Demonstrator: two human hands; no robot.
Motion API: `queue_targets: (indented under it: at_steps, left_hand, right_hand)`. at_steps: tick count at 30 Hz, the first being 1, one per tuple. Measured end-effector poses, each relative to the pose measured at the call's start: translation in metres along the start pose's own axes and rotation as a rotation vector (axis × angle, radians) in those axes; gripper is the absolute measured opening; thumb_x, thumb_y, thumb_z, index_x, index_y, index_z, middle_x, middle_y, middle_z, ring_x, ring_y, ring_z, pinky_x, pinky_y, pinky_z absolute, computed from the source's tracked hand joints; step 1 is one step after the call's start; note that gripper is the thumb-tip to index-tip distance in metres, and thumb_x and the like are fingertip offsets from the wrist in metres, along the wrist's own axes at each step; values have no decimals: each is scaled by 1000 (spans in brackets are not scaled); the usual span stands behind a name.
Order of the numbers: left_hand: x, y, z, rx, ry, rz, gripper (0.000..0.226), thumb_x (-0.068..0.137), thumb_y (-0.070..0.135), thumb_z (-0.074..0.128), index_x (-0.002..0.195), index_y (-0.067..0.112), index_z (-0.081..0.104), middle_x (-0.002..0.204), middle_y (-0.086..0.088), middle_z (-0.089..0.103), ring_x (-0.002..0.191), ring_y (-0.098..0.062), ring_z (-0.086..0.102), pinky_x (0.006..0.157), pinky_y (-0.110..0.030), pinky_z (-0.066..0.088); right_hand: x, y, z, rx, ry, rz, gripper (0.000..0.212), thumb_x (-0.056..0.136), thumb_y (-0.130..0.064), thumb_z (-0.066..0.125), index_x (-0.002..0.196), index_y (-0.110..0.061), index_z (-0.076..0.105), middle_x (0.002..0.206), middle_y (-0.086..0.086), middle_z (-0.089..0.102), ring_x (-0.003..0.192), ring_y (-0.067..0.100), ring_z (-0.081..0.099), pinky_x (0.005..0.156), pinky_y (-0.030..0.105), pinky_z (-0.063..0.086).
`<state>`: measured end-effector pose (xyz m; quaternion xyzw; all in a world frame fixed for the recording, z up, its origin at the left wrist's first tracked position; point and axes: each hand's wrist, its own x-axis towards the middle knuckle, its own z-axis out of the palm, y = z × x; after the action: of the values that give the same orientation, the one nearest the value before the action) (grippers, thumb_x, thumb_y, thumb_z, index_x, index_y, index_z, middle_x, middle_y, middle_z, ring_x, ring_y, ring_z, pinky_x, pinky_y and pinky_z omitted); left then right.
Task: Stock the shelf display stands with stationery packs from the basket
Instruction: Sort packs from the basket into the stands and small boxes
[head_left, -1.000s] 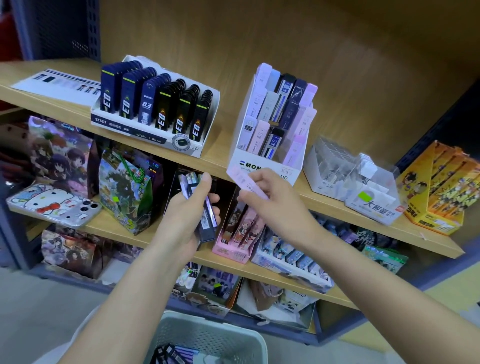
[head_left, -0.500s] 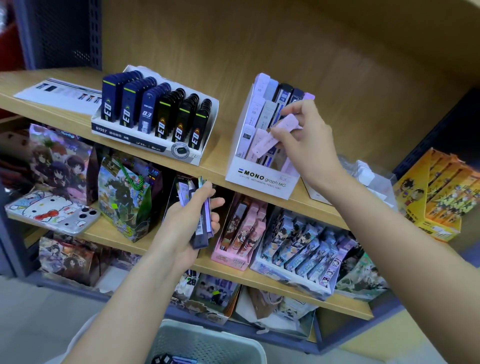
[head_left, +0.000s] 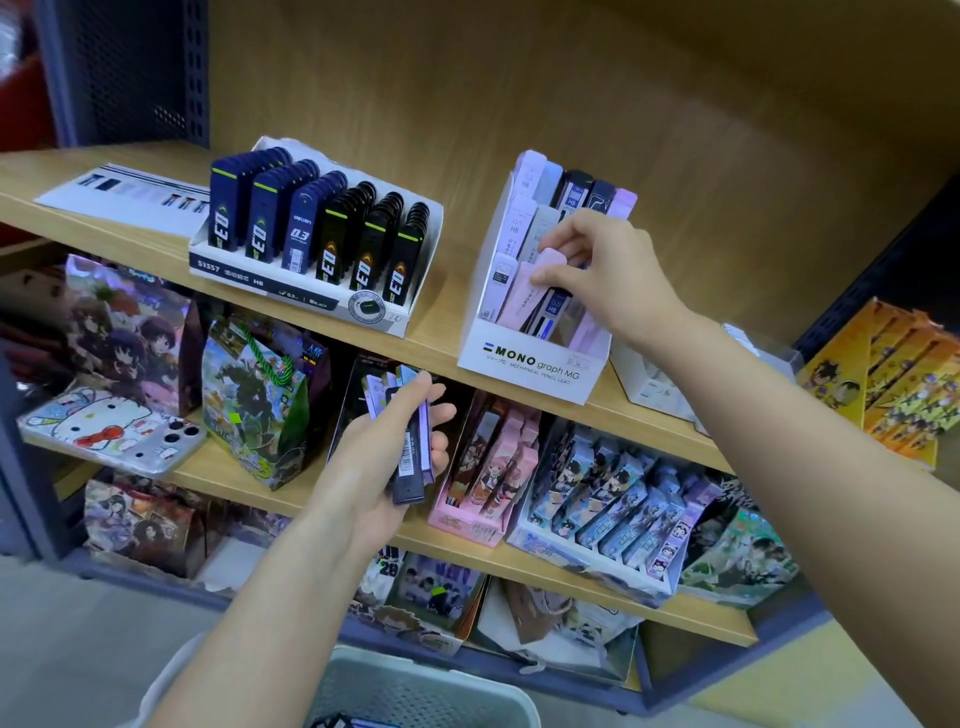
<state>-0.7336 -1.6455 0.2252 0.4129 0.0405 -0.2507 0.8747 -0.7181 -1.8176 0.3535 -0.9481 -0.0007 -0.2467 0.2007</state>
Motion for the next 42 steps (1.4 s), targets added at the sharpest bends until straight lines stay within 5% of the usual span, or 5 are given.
queue_targets:
  at_steps: [15, 23, 32, 39, 42]
  left_hand:
    - [2, -3, 2, -156, 55, 15, 21, 88, 28, 62, 88, 7, 64, 51, 2, 63, 49, -8, 65, 53, -21, 57]
    - [8, -9, -1, -127, 87, 90, 23, 89, 33, 60, 87, 10, 62, 62, 2, 71, 65, -10, 71, 66, -26, 59]
    - [0, -17, 11, 62, 38, 96, 28, 86, 38, 63, 87, 11, 68, 75, -7, 72, 58, -15, 68, 48, -24, 55]
    - [-6, -44, 41, 127, -26, 50, 27, 87, 34, 63, 97, 9, 68, 84, -6, 73, 67, -14, 71, 50, -24, 54]
    - [-6, -57, 53, 169, -55, 13, 29, 88, 36, 62, 96, 9, 67, 62, 2, 63, 45, -10, 58, 49, -24, 52]
  right_hand:
    - [-31, -4, 28, -182, 229, -138, 19, 92, -14, 58, 110, -14, 54, 95, -5, 44, 83, 7, 44, 79, 25, 42]
    - [-108, -22, 67, 241, -336, 182, 24, 87, -42, 62, 89, -19, 68, 72, -14, 61, 60, -6, 52, 59, 10, 41]
    - [-115, -13, 62, 292, -374, 248, 7, 89, -14, 61, 94, -10, 64, 70, -6, 62, 60, 3, 57, 68, 24, 52]
    - [-139, 10, 18, 504, -325, 419, 33, 84, -2, 64, 108, -21, 51, 101, 4, 70, 84, 20, 71, 77, 36, 59]
    - [-148, 27, -8, 483, -224, 474, 26, 84, -6, 67, 95, -22, 50, 97, 4, 70, 81, 12, 69, 77, 26, 57]
